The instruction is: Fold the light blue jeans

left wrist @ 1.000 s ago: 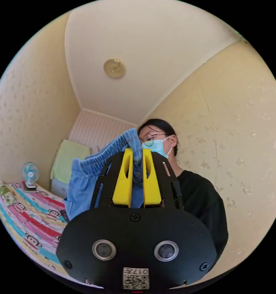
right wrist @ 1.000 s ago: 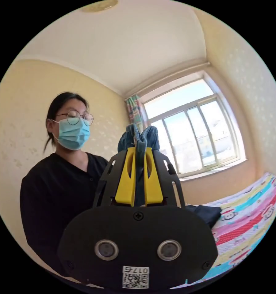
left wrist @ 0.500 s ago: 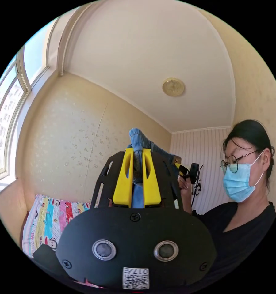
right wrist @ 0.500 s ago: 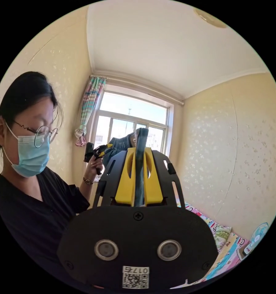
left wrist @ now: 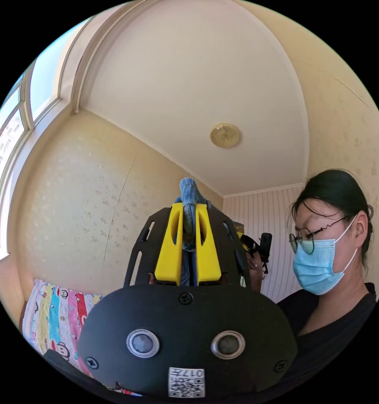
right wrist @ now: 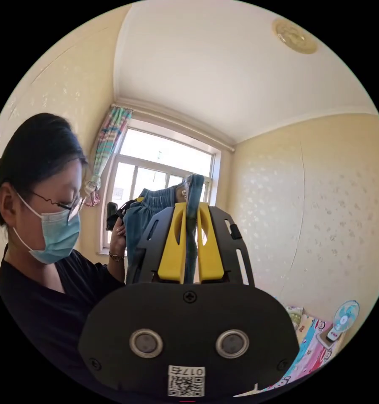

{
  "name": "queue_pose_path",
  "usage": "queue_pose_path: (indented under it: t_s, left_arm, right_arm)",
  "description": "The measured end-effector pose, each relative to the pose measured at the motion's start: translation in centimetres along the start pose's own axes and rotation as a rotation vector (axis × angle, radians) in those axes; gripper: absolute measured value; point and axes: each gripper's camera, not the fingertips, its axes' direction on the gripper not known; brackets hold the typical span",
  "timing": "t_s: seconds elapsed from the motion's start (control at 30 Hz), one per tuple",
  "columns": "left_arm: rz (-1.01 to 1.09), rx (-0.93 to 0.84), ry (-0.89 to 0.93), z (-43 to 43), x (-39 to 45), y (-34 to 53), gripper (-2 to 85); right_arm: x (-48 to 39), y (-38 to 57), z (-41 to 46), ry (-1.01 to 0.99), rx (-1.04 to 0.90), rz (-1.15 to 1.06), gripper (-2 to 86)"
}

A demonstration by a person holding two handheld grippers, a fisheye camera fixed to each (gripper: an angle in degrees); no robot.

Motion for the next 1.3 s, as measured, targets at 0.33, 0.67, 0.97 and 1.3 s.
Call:
queue_pose_path:
  t_s: [0.33,0.67,0.97,1.3]
  left_arm:
    - [-0.484,-0.549,-0.284,19.7,-37.5,6.7,6.4]
    - [-1.031,-1.167,-0.486,8.1,-53.8,40.6,11.0]
    - [-1.225,-1.605,-0.394,-2.3,-44.6,57.7,10.1]
    - [-1.030,-1.804,-0.317,-5.3,-46.6,55.7,10.8]
  right_arm:
    - [30.6,10.3,27.5,0.290,-0.452,0.380,5.2]
    - [45.7,45.9,38.8,0.411,-0.933,0.911,4.3]
    - [36.4,70.9,34.7,0.309,-1.432,1.127,7.5]
    - [36.2,79.7,37.1,0.321,-1.617,1.246,3.3]
